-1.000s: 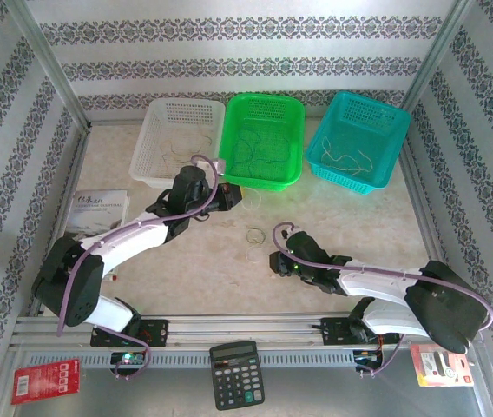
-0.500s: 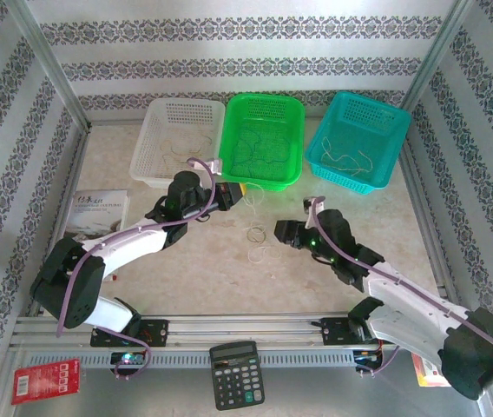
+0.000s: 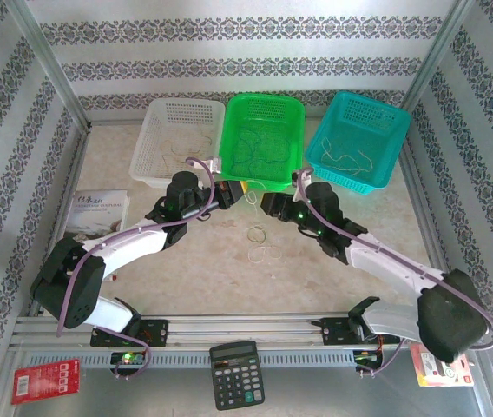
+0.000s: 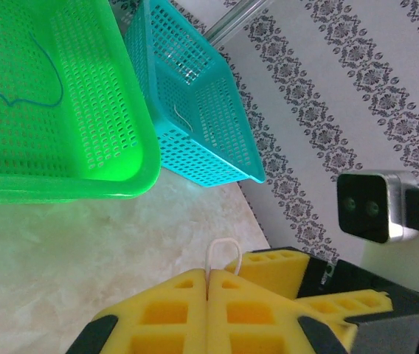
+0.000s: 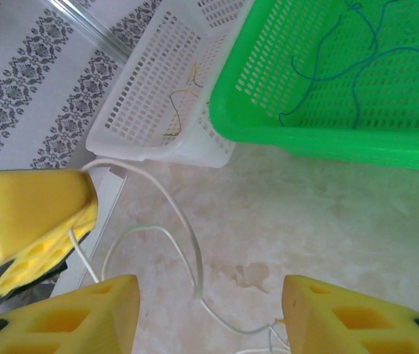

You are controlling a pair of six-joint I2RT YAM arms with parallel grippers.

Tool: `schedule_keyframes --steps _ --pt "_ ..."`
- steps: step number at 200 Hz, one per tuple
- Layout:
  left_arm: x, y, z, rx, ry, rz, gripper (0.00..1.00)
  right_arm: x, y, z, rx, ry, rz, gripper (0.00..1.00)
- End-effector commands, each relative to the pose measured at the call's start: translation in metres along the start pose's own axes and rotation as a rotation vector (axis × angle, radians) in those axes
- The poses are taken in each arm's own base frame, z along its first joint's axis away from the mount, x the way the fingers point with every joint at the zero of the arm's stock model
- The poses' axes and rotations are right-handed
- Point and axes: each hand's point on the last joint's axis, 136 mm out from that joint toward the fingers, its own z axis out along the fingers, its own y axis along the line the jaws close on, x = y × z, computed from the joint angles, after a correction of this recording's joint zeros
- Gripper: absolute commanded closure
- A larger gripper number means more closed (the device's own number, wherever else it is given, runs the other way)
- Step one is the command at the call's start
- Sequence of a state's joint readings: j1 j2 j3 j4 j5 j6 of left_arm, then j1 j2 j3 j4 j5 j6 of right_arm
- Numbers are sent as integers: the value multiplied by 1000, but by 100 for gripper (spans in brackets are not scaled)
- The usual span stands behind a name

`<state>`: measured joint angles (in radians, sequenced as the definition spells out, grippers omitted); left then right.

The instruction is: Untangle the cables

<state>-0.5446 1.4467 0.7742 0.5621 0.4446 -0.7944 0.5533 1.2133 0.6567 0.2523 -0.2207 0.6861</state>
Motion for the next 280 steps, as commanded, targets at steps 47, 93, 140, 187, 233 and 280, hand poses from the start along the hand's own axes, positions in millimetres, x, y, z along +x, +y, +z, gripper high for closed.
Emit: schedule_keyframes --steps 47,93,140,187,233,280 --pt "-6 -25 -6 77 -28 22 100 -18 15 22 -55 -26 -5 71" --pt "2 -14 -7 43 -11 31 100 -46 13 4 -58 -91 -8 100" --pt "18 6 -9 -19 20 49 100 -105 44 -51 -105 -241 -49 100" --pt "17 0 -11 14 12 84 51 -115 90 -61 -206 -233 -95 100" --pt "8 -17 -27 36 -18 177 9 -110 100 -62 -207 -210 -139 100" --pt "4 -30 -33 50 2 278 4 -107 109 -67 -222 -193 -155 100"
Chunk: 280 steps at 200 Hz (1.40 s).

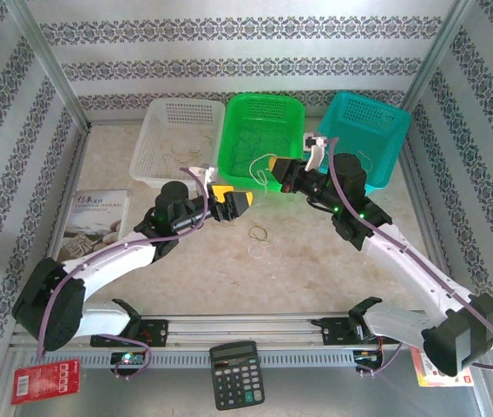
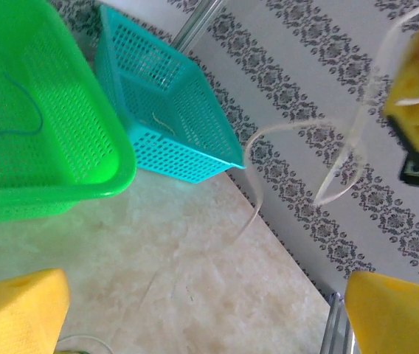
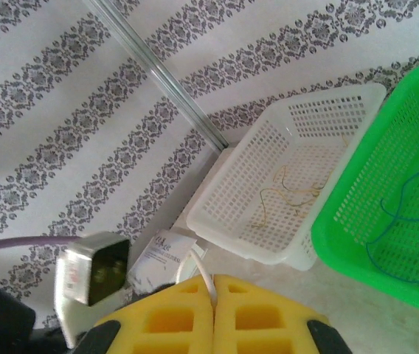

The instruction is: Untangle the cables

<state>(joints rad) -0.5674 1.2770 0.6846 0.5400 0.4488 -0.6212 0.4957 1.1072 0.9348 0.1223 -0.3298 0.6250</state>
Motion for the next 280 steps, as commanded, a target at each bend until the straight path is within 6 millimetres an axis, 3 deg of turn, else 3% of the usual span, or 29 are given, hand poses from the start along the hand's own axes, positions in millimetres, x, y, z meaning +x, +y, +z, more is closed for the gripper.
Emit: schedule_keyframes --steps 1,66,152,169,200,220,252,280 --pt "-3 -2 0 -1 28 81 4 -12 20 -7 -30 -26 -40 100" --pt "20 -1 9 36 102 117 4 -12 47 -10 -97 -5 -41 100" --pt "7 -16 33 118 83 122 4 -11 67 -6 -138 10 -52 100" --pt "8 -16 37 133 79 107 15 -13 74 -6 -156 8 -55 100" --pt "22 -9 43 165 80 46 62 -40 88 -13 -171 -44 -73 100" --pt "34 0 43 159 89 14 81 -69 91 -21 -165 -102 -82 100" --pt "48 12 39 125 106 -7 92 -123 81 -44 -101 -242 -98 100" --pt "54 16 36 115 115 -12 94 -160 70 -65 -26 -359 -111 100"
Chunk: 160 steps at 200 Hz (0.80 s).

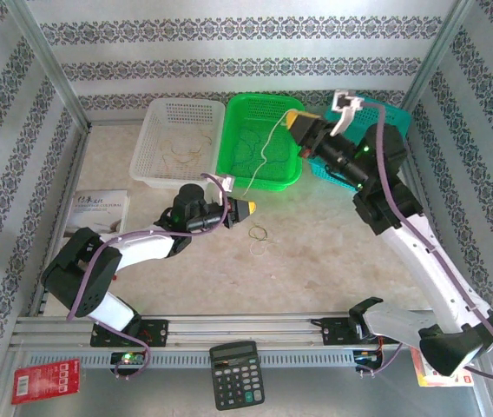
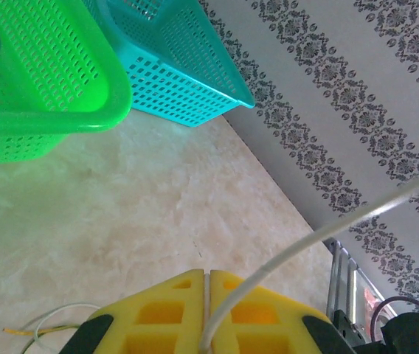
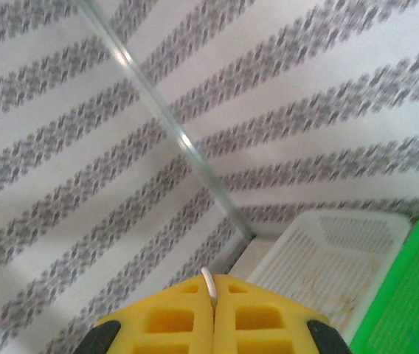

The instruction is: Untangle the cables

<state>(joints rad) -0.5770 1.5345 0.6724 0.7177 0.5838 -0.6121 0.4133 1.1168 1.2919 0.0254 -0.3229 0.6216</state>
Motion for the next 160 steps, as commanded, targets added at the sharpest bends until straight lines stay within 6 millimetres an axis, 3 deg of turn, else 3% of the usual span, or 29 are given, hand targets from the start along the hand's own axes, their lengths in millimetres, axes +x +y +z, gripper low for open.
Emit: schedule_keyframes --steps 1,34,58,77,94,123,160 --pt "-4 -12 -1 45 -35 22 94 -39 0 -14 44 -114 -36 100" --pt "0 -10 -4 33 -25 22 95 -60 -17 -22 123 -189 -52 100" --pt "1 -10 -6 23 -21 27 95 -81 -34 -38 197 -272 -44 100" --pt "-1 -12 -7 26 -21 30 92 -89 -36 -41 189 -291 -32 100" --pt "-4 -15 -7 34 -26 36 84 -85 -37 -35 180 -267 -33 100" --pt "-12 -19 -7 36 -38 45 62 -78 -53 -30 227 -259 -47 100" --pt "-19 -23 -10 28 -49 53 46 -89 -75 -30 341 -297 -130 100"
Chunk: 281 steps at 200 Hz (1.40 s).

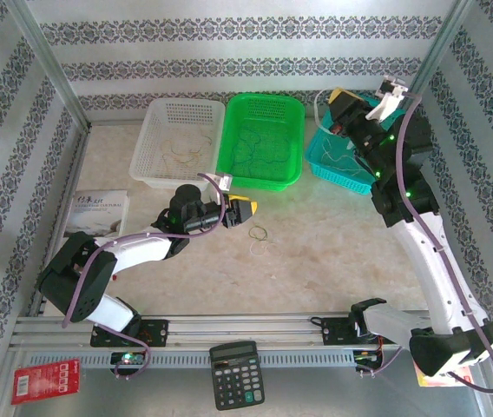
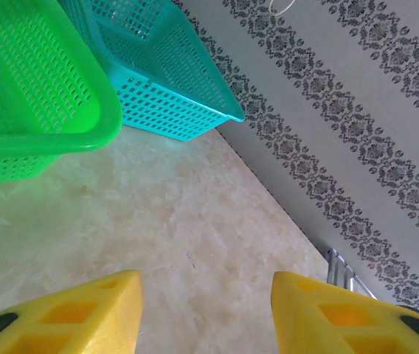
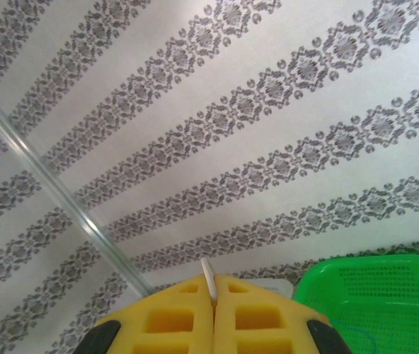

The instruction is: Untangle the cables

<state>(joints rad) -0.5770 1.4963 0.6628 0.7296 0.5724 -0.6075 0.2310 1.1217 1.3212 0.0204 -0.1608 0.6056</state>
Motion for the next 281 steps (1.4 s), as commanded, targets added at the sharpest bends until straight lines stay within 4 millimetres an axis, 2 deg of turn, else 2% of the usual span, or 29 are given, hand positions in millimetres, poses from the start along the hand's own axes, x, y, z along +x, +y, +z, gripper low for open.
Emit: schedule_keyframes --steps 1,48,104,142,189,216,250,281 --pt "-10 -14 -3 17 -14 30 46 -25 -9 4 65 -99 -82 100" --pt "-17 -19 -7 9 -23 35 36 -36 -42 21 204 -168 -171 100" --pt "-34 -27 -22 -36 -70 64 15 -21 -88 46 330 -207 -183 100" --pt "-41 -30 -31 -73 -85 76 0 -20 -126 55 455 -274 -208 100" --pt "-48 -32 -39 -107 -102 94 0 -16 -180 62 610 -295 -248 100" --pt "-51 -35 -42 -111 -107 98 0 0 -221 64 699 -265 -245 100" --pt "-52 -37 -43 -112 -101 98 0 39 -272 62 784 -179 -217 100" --pt "-50 -35 -47 -121 -106 97 0 60 -304 55 832 -123 -171 100"
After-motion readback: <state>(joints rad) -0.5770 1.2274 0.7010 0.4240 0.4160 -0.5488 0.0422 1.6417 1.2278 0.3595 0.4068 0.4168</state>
